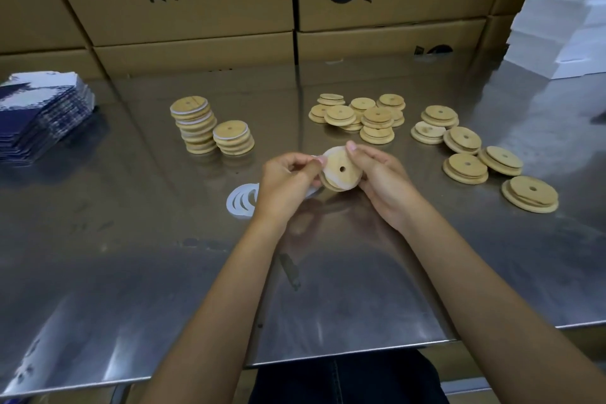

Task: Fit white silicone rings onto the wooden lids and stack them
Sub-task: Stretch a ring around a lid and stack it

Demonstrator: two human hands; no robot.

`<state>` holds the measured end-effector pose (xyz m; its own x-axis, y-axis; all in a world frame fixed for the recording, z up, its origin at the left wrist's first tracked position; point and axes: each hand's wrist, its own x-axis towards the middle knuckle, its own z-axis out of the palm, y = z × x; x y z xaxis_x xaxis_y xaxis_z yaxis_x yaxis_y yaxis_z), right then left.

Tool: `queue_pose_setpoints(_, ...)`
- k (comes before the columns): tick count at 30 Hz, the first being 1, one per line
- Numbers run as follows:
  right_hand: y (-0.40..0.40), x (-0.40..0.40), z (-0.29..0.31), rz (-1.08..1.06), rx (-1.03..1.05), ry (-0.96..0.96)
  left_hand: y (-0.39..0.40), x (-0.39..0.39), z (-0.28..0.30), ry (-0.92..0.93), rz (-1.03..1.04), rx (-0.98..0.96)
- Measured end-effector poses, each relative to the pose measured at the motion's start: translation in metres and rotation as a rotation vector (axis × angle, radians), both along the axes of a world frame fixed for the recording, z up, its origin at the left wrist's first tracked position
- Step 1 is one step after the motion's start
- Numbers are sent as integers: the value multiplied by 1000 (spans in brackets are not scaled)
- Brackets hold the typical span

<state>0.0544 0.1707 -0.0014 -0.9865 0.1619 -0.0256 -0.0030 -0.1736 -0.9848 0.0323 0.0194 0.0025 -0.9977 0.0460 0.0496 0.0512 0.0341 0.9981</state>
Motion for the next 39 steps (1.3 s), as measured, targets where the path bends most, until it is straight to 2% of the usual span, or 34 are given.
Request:
queue_pose_setpoints(5,0,1,0,-68,-49,14,7,1,-1,14,-20,-18)
queue_pose_setpoints(10,2,4,-1,8,68,31,5,0,1,63,23,-15)
queue_pose_setpoints(15,10,9,-3,-29,-14,43,17,0,1,93,-4,-74)
queue_pose_setpoints(20,8,11,1,-45,-46,13,20,4,-3,299,100,-243)
queue_pose_setpoints(24,3,14,5,-23,-35,20,20,3,-2,404,139,-282)
queue_pose_setpoints(30,-2,11,8,43,27,15,11,-6,-8,222,171,-147)
queue_pose_setpoints(39,-9,7,10,87,97,42,4,0,-2,71,174,43)
